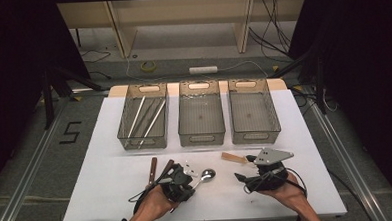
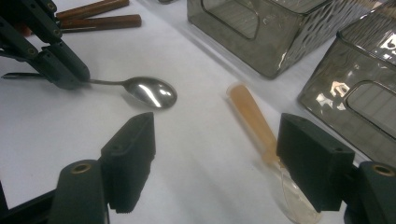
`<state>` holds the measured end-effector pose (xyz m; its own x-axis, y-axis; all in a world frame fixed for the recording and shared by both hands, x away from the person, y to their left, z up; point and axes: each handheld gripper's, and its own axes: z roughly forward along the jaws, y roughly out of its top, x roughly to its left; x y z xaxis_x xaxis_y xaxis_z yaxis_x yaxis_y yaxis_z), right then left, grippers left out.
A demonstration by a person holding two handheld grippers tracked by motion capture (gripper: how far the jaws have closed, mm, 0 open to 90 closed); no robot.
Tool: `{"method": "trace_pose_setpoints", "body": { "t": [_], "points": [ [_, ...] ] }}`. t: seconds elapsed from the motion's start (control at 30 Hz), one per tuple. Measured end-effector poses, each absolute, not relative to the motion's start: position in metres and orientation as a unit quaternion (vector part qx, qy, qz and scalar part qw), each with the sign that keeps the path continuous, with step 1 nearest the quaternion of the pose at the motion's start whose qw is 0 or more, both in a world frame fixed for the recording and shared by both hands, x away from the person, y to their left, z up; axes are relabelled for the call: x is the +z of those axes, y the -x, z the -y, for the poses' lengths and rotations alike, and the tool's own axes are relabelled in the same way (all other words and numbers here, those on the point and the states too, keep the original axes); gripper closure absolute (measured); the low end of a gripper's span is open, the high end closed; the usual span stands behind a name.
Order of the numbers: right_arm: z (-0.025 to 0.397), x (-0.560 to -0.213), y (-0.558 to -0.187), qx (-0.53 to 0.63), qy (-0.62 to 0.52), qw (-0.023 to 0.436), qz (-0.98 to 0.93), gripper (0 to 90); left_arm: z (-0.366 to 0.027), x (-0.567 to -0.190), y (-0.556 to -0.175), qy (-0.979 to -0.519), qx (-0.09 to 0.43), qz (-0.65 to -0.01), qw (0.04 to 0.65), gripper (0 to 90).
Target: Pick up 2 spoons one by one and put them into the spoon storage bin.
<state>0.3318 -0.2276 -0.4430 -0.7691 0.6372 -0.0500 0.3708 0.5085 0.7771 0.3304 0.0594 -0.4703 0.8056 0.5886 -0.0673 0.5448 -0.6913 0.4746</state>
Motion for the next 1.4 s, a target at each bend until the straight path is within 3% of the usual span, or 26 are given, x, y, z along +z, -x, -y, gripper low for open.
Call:
{"method": "trace_pose_setpoints", "body": {
  "t": [0.8, 1.4],
  "points": [
    [0.229, -0.442, -0.331, 0.398, -0.296, 0.169, -0.852, 29.6, -0.067, -0.466, -0.333, -0.912, 0.043, -0.308, 0.267, 84.0],
    [0.229, -0.443, -0.333, 0.397, -0.299, 0.168, -0.851, 28.9, -0.089, -0.436, -0.337, -0.896, 0.053, -0.303, 0.320, 84.0]
  ]
}}
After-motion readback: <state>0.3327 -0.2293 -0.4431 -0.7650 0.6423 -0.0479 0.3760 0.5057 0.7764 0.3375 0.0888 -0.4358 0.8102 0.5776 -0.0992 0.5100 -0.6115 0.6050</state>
